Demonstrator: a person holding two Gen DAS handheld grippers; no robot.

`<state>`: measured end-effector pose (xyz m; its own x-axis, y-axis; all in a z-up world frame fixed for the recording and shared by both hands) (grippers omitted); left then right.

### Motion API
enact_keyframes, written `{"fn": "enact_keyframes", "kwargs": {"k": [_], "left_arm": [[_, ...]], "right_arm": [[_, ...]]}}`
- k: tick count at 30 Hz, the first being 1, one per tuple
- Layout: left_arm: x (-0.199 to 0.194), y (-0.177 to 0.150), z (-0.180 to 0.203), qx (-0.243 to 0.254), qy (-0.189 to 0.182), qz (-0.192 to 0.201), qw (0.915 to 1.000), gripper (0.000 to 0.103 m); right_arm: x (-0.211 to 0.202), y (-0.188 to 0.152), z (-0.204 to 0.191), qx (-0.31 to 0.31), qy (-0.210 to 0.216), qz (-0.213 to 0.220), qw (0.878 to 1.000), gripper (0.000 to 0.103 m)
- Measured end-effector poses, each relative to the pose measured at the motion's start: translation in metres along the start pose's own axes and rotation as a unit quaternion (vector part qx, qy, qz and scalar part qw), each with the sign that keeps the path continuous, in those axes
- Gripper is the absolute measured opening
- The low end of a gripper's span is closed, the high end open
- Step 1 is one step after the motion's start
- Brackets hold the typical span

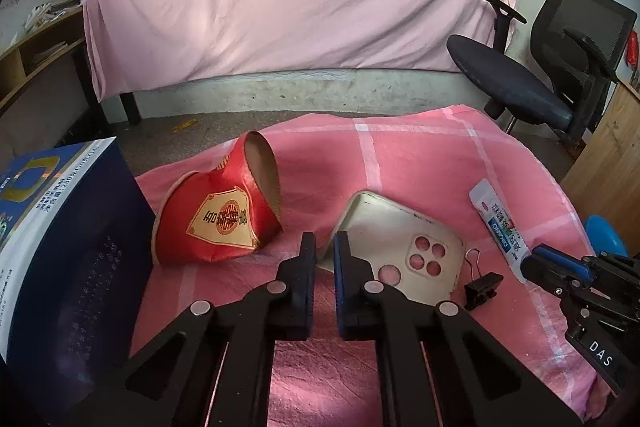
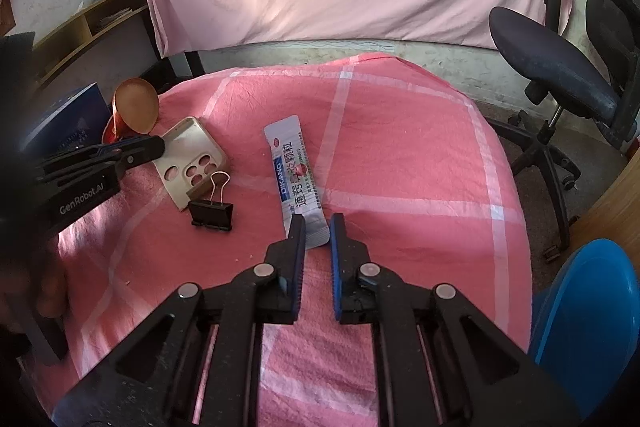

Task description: Collect trash

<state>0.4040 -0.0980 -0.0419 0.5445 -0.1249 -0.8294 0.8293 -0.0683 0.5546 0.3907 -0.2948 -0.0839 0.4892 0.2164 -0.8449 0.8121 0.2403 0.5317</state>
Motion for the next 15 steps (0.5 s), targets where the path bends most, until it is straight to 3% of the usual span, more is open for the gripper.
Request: {"fn": "enact_keyframes", "kwargs": {"k": [8,11,15], "left_arm": [[-0.02,-0.015,0.01,0.021,0.009,0.026,0.9994,0.001],[-0.031,-0.026,0.016,0.024,0.007,0.036,0.9991,0.001],[-0.054,-0.039,0.022,0.02,0.01,0.066,0.9976,0.001]], "right_arm": [[-0.01,-0.008,0.004,0.008,0.009,0.017,1.0,0.014],[-0.022,-0.014,0.004,0.012,0.01,0.043,0.999,0.013],[-0.053,-0.028,0.005,0.023,0.022,0.116,0.993,0.013]]}}
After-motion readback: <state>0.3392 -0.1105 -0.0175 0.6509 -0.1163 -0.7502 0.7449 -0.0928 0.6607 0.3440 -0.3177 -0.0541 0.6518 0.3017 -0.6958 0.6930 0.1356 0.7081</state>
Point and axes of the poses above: each gripper's, at about its wrist camera, not at the fingertips, and x roughly the way its jaws point, z to its right, y to its top, the point moved 1 cm from there along x, roughly the way its jaws point, and after that the axes turned 10 degrees about -z, right-handed, at the moved point
